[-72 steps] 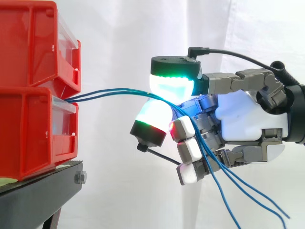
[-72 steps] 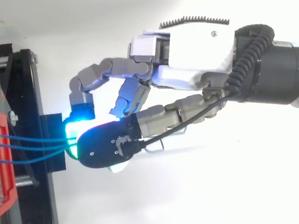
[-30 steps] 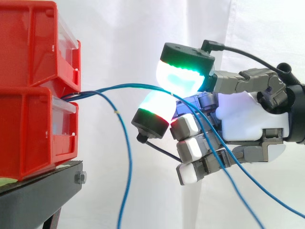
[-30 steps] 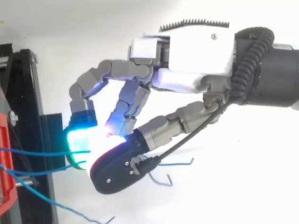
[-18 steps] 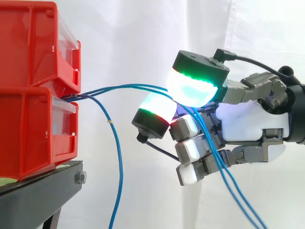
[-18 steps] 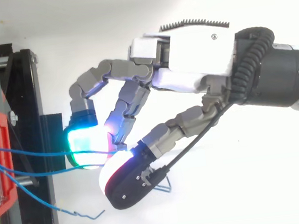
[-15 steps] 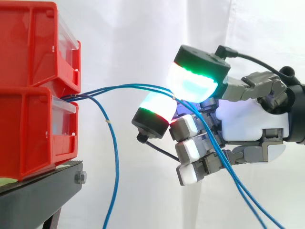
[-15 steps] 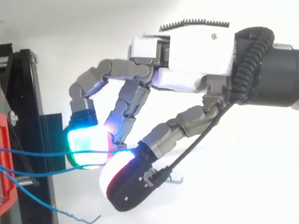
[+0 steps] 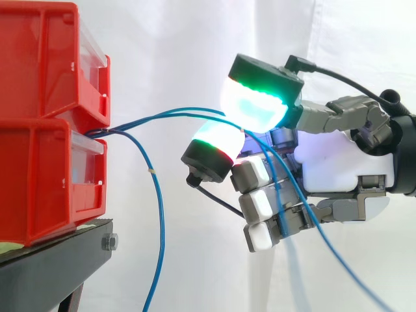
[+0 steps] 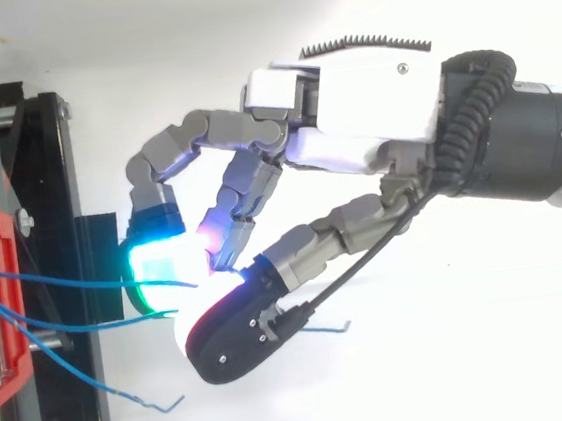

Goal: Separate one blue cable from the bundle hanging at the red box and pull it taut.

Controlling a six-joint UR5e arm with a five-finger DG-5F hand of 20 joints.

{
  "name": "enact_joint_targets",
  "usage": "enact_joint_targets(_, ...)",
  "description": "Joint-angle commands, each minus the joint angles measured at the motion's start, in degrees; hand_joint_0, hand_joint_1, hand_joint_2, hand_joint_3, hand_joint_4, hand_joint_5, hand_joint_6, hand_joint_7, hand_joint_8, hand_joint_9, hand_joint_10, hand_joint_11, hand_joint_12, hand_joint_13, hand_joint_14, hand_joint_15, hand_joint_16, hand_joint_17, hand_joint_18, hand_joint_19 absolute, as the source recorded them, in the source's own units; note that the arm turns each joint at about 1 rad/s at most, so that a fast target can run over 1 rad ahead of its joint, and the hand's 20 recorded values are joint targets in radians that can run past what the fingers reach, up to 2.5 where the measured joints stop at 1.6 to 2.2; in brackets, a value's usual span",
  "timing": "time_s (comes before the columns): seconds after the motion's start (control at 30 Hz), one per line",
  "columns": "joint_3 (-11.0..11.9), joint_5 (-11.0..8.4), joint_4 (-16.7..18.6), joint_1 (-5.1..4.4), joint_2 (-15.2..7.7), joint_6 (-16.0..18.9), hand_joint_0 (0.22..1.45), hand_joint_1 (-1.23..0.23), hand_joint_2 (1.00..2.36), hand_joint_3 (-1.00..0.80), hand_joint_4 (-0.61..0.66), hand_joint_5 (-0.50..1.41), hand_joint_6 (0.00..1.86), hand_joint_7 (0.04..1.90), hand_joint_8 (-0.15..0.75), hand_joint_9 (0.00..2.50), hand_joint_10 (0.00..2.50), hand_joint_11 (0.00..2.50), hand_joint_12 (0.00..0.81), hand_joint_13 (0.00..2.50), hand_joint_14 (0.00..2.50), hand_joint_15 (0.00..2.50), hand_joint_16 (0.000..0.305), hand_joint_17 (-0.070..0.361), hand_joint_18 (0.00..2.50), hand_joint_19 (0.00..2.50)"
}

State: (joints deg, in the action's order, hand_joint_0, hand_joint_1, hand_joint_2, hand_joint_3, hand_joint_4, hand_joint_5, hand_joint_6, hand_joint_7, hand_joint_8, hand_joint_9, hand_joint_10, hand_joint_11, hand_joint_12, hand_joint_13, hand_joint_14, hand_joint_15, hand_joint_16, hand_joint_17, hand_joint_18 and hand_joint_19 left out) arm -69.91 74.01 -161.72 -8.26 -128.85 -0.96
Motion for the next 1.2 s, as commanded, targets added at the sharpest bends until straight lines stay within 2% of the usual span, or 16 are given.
enact_joint_targets(0.0,0.0,0.0,0.0,0.0,0.0,0.0,0.81,-0.97,1.01,-0.34,0.06,-0.2,0.89,1.24,0.333,1.06,0.02,0.8,0.388,1.1,0.02,0.61,0.044,0.099,0.95,0.55)
enact_joint_targets(0.1,-0.1,0.0,-0.1,0.0,0.0,0.0,0.84,-0.96,1.0,-0.49,0.09,-0.19,0.89,1.22,0.325,1.05,0.02,0.8,0.377,1.08,0.02,0.6,0.044,0.1,0.95,0.54)
enact_joint_targets(0.17,-0.1,0.0,-0.1,0.0,0.0,0.0,0.81,-0.96,1.0,-0.5,0.08,-0.19,0.89,1.22,0.322,1.04,0.02,0.81,0.374,1.08,0.02,0.59,0.045,0.1,0.98,0.49)
enact_joint_targets(0.27,-0.1,0.0,-0.2,0.0,0.0,0.2,0.68,-1.04,1.0,-0.5,0.08,-0.2,0.89,1.23,0.309,1.0,0.02,0.8,0.372,1.04,0.02,0.6,0.046,0.104,0.94,0.48)
enact_joint_targets(0.3,0.0,0.0,-0.2,0.0,0.0,0.2,0.6,-1.06,1.0,-0.5,0.09,-0.2,0.88,1.23,0.309,0.99,0.02,0.81,0.373,1.03,0.02,0.61,0.047,0.106,0.94,0.5)
enact_joint_targets(0.37,-0.1,0.0,-0.1,0.0,0.0,0.2,0.52,-1.02,1.0,-0.5,0.12,-0.2,0.88,1.2,0.319,0.99,0.02,0.79,0.387,1.04,0.02,0.61,0.049,0.111,0.96,0.51)
enact_joint_targets(0.4,-0.1,0.0,-0.1,0.0,0.0,0.2,0.48,-0.97,1.0,-0.5,0.13,-0.2,0.89,1.14,0.337,1.03,0.02,0.78,0.401,1.07,0.02,0.6,0.052,0.117,0.99,0.52)
enact_joint_targets(0.43,0.0,0.0,-0.1,0.0,0.0,0.3,0.46,-0.79,1.0,-0.5,0.15,-0.19,0.87,1.12,0.358,1.1,0.02,0.79,0.423,1.12,0.02,0.61,0.054,0.122,1.05,0.54)
enact_joint_targets(0.47,0.0,0.0,-0.2,0.09,0.0,0.3,0.47,-0.69,1.0,-0.5,0.16,-0.18,0.86,1.11,0.358,1.11,0.02,0.78,0.424,1.13,0.02,0.61,0.054,0.121,1.05,0.55)
enact_joint_targets(0.5,-0.1,0.0,-0.2,0.0,0.0,0.3,0.49,-0.64,1.0,-0.5,0.17,-0.17,0.84,1.1,0.355,1.13,0.02,0.77,0.421,1.13,0.02,0.61,0.053,0.119,1.05,0.57)
enact_joint_targets(0.53,0.0,0.0,-0.2,0.0,0.0,0.3,0.56,-0.49,1.0,-0.5,0.16,-0.15,0.79,1.11,0.337,1.16,0.02,0.76,0.403,1.13,0.02,0.62,0.049,0.11,1.03,0.62)
enact_joint_targets(0.6,0.0,0.0,-0.2,0.0,0.0,0.3,0.61,-0.43,1.0,-0.5,0.15,-0.13,0.72,1.15,0.339,1.17,0.02,0.76,0.402,1.13,0.02,0.63,0.048,0.107,1.02,0.65)
enact_joint_targets(0.7,-0.1,0.0,-0.2,0.09,0.0,0.3,0.64,-0.46,1.0,-0.48,0.15,-0.12,0.7,1.19,0.341,1.18,0.02,0.76,0.405,1.13,0.02,0.63,0.048,0.109,1.03,0.66)
enact_joint_targets(0.9,-0.1,0.0,-0.3,0.0,0.0,0.3,0.62,-0.61,1.01,-0.31,0.16,-0.13,0.7,1.24,0.348,1.16,0.02,0.78,0.414,1.13,0.02,0.64,0.049,0.11,1.04,0.66)
enact_joint_targets(1.03,-0.1,0.0,-0.3,0.0,0.0,0.2,0.6,-0.73,1.02,-0.2,0.14,-0.17,0.79,1.22,0.354,1.15,0.02,0.82,0.418,1.13,0.02,0.63,0.05,0.112,1.04,0.65)
enact_joint_targets(1.17,-0.1,0.0,-0.1,0.0,0.0,0.0,0.61,-0.75,1.02,-0.11,0.12,-0.18,0.85,1.19,0.361,1.13,0.02,0.81,0.426,1.13,0.02,0.63,0.051,0.114,1.05,0.64)
